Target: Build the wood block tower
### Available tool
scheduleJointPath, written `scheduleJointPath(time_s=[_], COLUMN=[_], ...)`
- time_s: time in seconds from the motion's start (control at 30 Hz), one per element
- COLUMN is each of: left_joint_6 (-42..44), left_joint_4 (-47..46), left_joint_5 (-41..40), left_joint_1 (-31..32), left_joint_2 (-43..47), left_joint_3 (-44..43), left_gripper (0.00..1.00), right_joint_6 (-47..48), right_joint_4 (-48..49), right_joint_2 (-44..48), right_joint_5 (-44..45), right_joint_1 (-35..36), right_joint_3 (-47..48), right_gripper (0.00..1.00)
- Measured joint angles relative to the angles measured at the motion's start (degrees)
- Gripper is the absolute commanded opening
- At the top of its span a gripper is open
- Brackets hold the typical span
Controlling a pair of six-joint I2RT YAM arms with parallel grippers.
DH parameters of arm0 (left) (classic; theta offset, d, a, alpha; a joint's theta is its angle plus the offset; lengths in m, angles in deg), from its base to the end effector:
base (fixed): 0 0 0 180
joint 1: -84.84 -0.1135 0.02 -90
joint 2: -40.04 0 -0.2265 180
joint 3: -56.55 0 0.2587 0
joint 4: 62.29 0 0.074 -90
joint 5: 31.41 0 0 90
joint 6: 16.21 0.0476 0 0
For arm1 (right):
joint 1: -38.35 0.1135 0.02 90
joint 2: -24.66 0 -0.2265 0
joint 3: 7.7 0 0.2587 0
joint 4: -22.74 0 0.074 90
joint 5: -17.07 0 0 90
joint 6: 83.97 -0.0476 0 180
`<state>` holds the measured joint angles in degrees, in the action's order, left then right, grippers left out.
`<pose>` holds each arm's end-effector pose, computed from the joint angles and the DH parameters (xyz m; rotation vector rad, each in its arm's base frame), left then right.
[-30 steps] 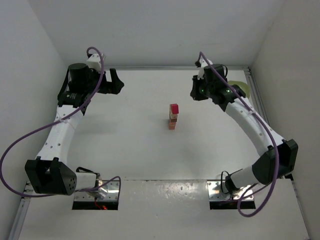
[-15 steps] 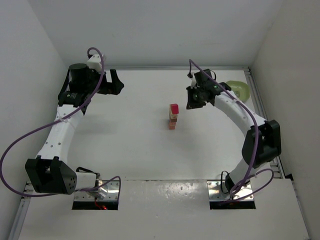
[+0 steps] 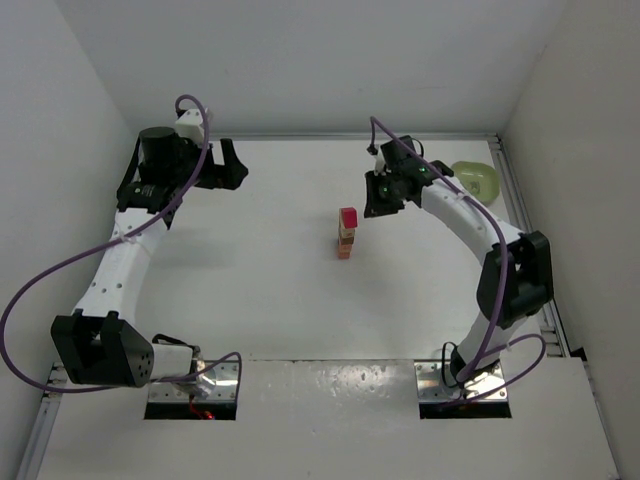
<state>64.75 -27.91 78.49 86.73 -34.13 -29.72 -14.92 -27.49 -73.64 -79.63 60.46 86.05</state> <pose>0.3203 -0.0268 0.3406 0.1075 1.9609 -0.4652 0.3504 0.1484 0.2180 -0.0740 2.5761 0.4405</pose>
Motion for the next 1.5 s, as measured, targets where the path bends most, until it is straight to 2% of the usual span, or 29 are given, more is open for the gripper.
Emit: scheduleJointPath(time_s=[0.33, 1.03, 1.13, 1.23, 1.3, 1.5], left_joint_6=[-0.02, -0.02, -0.02, -0.02, -0.02, -0.02], left_joint_4=[0.11, 0.17, 0.15, 0.15, 0.15, 0.15], left_joint_5=[0.02, 0.22, 0.22, 0.22, 0.22, 0.22], left_joint_1=[0.00, 0.00, 0.00, 0.00, 0.00, 0.00], left_joint_2=[-0.13, -0.74, -0.74, -0.74, -0.74, -0.74], left_joint_3=[-0.02, -0.02, -0.02, -0.02, -0.02, -0.02], left_gripper=[1.00, 1.00, 1.00, 1.00, 1.00, 1.00], right_joint_6=[-0.02, -0.04, 0.00, 0.07, 0.02, 0.22], right_joint_4=[-0.09, -0.44, -0.61, -0.66, -0.63, -0.96], right_joint_2=[-0.57, -1.07, -1.07, -0.98, -0.61, 0.42], right_joint_5=[-0.26, -0.76, -0.11, 0.76, 1.14, 1.03], right_joint_1=[1.64, 2.03, 2.03, 2.01, 1.99, 2.01], right_joint_3=[2.47, 2.54, 2.54, 2.43, 1.84, 0.28], right_gripper=[0.27, 0.33, 0.28, 0.16, 0.13, 0.17])
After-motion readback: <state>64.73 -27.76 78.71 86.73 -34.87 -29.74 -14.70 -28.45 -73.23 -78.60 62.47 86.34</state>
